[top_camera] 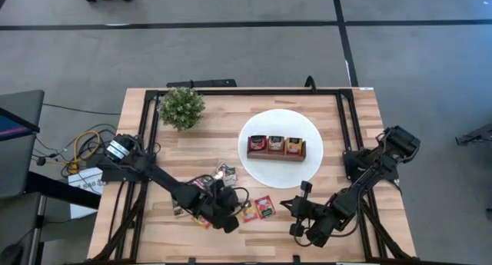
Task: Pick & Place Tea
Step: Put the yellow tea bag into the right section of the wooden organizer
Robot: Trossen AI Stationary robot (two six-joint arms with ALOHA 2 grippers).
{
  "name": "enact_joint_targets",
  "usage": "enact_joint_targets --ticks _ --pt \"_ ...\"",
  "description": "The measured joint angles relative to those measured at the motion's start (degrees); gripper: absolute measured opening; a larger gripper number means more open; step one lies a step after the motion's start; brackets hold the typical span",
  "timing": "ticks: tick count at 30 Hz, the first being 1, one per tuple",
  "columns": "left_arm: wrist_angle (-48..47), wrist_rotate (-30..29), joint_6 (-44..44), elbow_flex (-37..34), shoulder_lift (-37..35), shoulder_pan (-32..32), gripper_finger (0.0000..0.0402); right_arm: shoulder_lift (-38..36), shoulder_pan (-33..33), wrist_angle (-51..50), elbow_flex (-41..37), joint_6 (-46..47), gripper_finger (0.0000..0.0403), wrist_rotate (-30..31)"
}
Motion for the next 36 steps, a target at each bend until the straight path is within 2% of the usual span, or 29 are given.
enact_joint_targets --ticks 4,12,17,20,23,30,36 --pt "-3.83 1.62 -1.54 -0.02 0.47 0.55 0.0027 -0.01 0.00 0.46 0.00 0.00 0.0001 0.00" --pt "-0.85 4.36 -3.42 0.09 1.60 1.08 0.0133 -0.01 -0.06 0.64 0.00 0.00 0.0001 0.02" --pt "2.28 7.42 -4.40 0.11 3.67 2.47 0.0158 -0.01 -0.07 0.85 0.00 0.00 0.0001 0.02" --pt "4.42 8.38 -4.38 0.20 4.67 3.17 0.0151 -0.01 -0.07 0.83 0.00 0.00 0.0001 0.00" --pt "5.97 10.46 -3.55 0.20 5.03 3.63 0.0126 -0.01 -0.07 0.85 0.00 -0.02 0.0001 -0.02" --pt "6.01 10.67 -0.50 0.13 5.20 3.61 0.0017 -0.01 -0.07 0.81 0.00 -0.02 0.0001 -0.08" --pt "7.00 8.10 0.88 -0.01 4.68 3.15 0.0001 -0.01 -0.07 0.79 0.00 -0.02 0.0001 -0.22"
